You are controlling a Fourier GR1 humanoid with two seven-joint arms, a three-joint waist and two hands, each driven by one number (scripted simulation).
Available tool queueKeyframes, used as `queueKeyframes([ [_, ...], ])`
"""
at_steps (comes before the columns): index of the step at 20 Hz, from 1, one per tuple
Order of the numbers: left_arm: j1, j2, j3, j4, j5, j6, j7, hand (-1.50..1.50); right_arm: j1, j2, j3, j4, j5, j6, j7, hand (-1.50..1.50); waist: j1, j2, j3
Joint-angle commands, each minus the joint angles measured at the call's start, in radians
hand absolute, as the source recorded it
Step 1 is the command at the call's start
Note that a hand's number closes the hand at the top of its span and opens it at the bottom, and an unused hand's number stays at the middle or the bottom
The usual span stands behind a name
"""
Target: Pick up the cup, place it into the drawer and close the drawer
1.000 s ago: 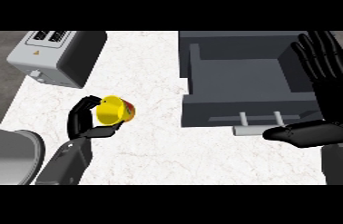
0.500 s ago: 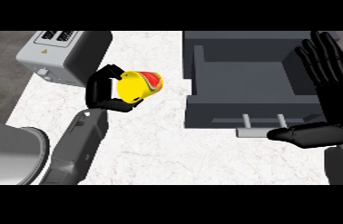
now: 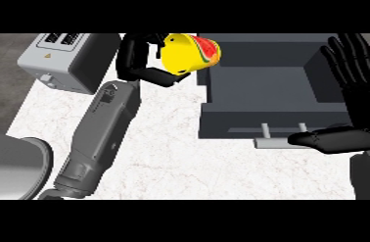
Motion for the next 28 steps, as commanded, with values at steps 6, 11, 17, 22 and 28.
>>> queueKeyframes([
  [6,-0.262,-0.012,-0.129,0.009,0.056,0.233,0.290,1.50,-0.004,-0.002,-0.003,-0.032,-0.002,-0.011,0.031,-1.50,-0.021,0.005,0.000],
  [11,-0.408,-0.012,-0.205,0.191,0.124,0.314,0.365,1.50,-0.037,0.007,0.007,0.028,-0.005,0.007,-0.021,-1.50,-0.049,0.016,0.000],
  [17,-0.456,-0.012,-0.293,0.369,0.160,0.375,0.363,1.50,-0.010,0.017,0.019,0.037,0.007,0.021,-0.068,-1.50,-0.091,0.027,0.001],
  [22,-0.461,-0.012,-0.374,0.446,0.186,0.286,0.431,1.50,-0.076,0.003,0.029,0.019,-0.017,0.034,-0.025,-1.50,-0.146,0.038,0.001],
  [28,-0.450,-0.012,-0.462,0.468,0.202,0.287,0.450,1.50,-0.083,0.020,0.058,0.041,-0.020,0.058,-0.061,-1.50,-0.200,0.053,0.003],
])
